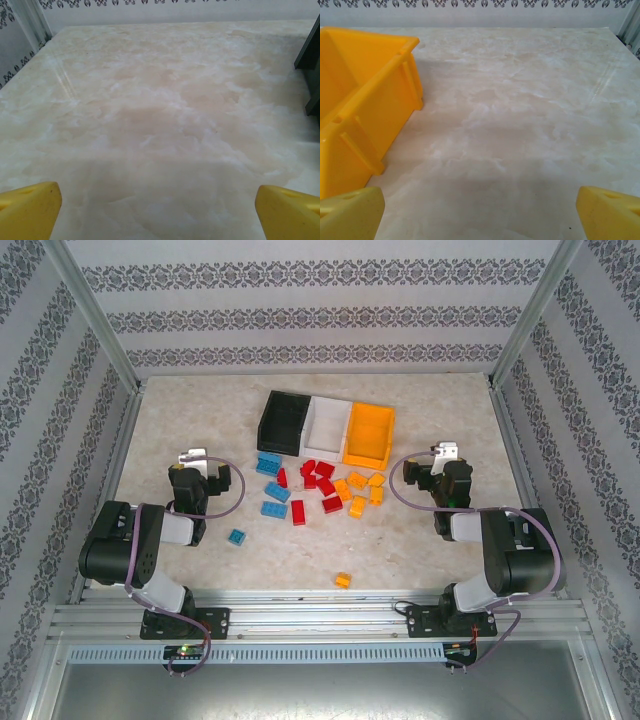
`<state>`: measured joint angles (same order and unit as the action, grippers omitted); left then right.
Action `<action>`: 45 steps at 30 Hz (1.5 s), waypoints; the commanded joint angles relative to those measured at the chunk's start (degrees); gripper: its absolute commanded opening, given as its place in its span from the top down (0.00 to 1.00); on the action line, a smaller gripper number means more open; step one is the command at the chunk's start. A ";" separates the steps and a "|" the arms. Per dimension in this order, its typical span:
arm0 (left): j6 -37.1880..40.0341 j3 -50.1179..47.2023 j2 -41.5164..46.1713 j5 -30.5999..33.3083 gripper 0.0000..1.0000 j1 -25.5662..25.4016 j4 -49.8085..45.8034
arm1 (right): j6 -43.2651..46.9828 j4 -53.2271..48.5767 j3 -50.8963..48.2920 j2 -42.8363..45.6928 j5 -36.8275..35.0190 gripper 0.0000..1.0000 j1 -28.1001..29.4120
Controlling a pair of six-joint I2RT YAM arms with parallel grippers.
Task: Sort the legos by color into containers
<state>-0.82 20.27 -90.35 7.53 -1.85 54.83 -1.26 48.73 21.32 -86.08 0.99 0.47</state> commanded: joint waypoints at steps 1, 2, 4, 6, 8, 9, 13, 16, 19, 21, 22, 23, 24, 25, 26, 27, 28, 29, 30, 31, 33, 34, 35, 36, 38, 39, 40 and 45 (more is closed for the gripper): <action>0.31 1.17 -0.53 -0.85 0.00 0.44 0.30 | 0.47 1.89 0.87 -0.32 1.39 0.02 -0.30; 0.30 1.17 -0.53 -0.85 0.00 0.44 0.28 | 0.43 1.89 0.91 -0.39 1.47 0.02 -0.35; 0.33 1.13 -0.53 -0.85 0.00 0.44 0.35 | 0.42 1.89 0.83 -0.31 1.47 0.02 -0.29; 0.29 1.17 -0.53 -0.85 0.00 0.44 0.28 | 0.38 1.89 0.87 -0.32 1.47 0.02 -0.29; 0.25 1.17 -0.53 -0.88 0.00 0.44 0.31 | 0.42 1.87 0.88 -0.30 1.54 0.02 -0.29; 0.29 1.17 -0.54 -0.89 0.00 0.44 0.35 | 0.41 1.89 0.87 -0.31 1.52 0.02 -0.29; 0.29 1.19 -0.53 -0.87 0.00 0.44 0.28 | -0.03 1.66 1.07 -0.40 2.08 0.02 -0.66; -0.83 0.83 -0.53 1.68 0.00 0.48 1.03 | -0.50 1.54 1.18 -0.40 2.96 0.02 -1.26; -0.70 1.00 -0.53 1.53 0.00 0.44 0.65 | -0.56 1.63 1.11 -0.36 2.62 0.02 -1.26; -0.76 1.00 -0.45 1.48 0.00 0.46 0.52 | -1.40 1.64 0.92 0.02 0.32 0.02 -1.24; -0.75 1.00 -0.49 1.44 0.00 0.45 0.64 | -1.95 1.32 1.00 0.68 -0.76 0.02 -1.31; -0.79 1.00 -0.40 2.24 0.00 0.44 0.97 | -1.97 -0.08 1.22 2.14 -1.43 0.02 -1.26; -1.78 1.21 0.74 3.70 0.00 0.52 -1.03 | -1.84 -3.48 1.93 4.20 -2.40 0.02 -1.01; -2.18 1.26 1.75 2.84 0.00 0.82 -2.52 | -1.96 -7.75 3.22 6.29 -4.45 0.02 -0.55; -1.58 0.97 1.54 2.03 0.00 0.88 -0.96 | -2.06 -11.26 4.37 8.24 -6.34 0.02 -0.32; -1.13 0.51 1.59 1.54 0.00 0.89 0.03 | -2.53 -15.21 5.83 10.38 -8.21 0.02 -0.06; -1.37 0.30 2.48 1.19 0.00 0.89 -0.73 | -5.24 -19.73 7.59 12.51 -10.55 0.02 -0.02; -1.12 0.32 2.97 1.36 0.00 0.92 -0.69 | -9.56 -24.05 9.38 14.17 -12.95 0.02 -0.29; -1.26 1.13 4.44 2.88 0.00 0.88 -3.80 | -15.41 -29.78 11.70 15.83 -13.58 0.02 -0.73; -2.37 2.94 6.92 5.40 0.00 0.88 -9.35 | -19.24 -35.41 14.44 16.97 -11.83 0.02 -1.51; -4.06 7.83 10.75 8.81 0.00 1.07 -20.92 | -22.45 -43.69 18.94 17.87 -5.94 0.02 -2.16; -3.86 10.08 12.40 9.32 0.00 1.06 -25.09 | -23.21 -45.30 19.98 17.93 -1.35 0.02 -2.24; -3.84 12.07 14.02 9.18 0.00 1.06 -29.16 | -23.88 -45.28 20.28 17.97 3.09 0.02 -2.23; -4.84 14.25 16.10 9.46 0.00 1.02 -34.31 | -25.17 -45.19 20.60 17.84 7.42 0.02 -2.00; -11.27 18.28 20.29 12.53 0.00 0.97 -44.92 | -27.82 -51.71 23.39 17.27 9.22 0.02 -0.63; -15.64 20.87 22.30 12.92 0.00 0.97 -51.83 | -27.79 -55.91 25.32 17.31 9.75 0.03 0.48; -18.24 23.32 24.22 10.48 0.00 0.97 -57.82 | -27.10 -59.58 26.53 17.70 9.93 0.04 2.44; -22.45 28.27 30.06 -4.96 0.00 -0.82 -72.19 | -21.50 -75.05 31.08 19.78 9.78 0.04 16.28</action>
<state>-17.30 47.35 -61.69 11.88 -1.93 0.54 -24.84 -12.58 49.21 -68.12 7.84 11.22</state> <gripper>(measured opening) 0.999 0.958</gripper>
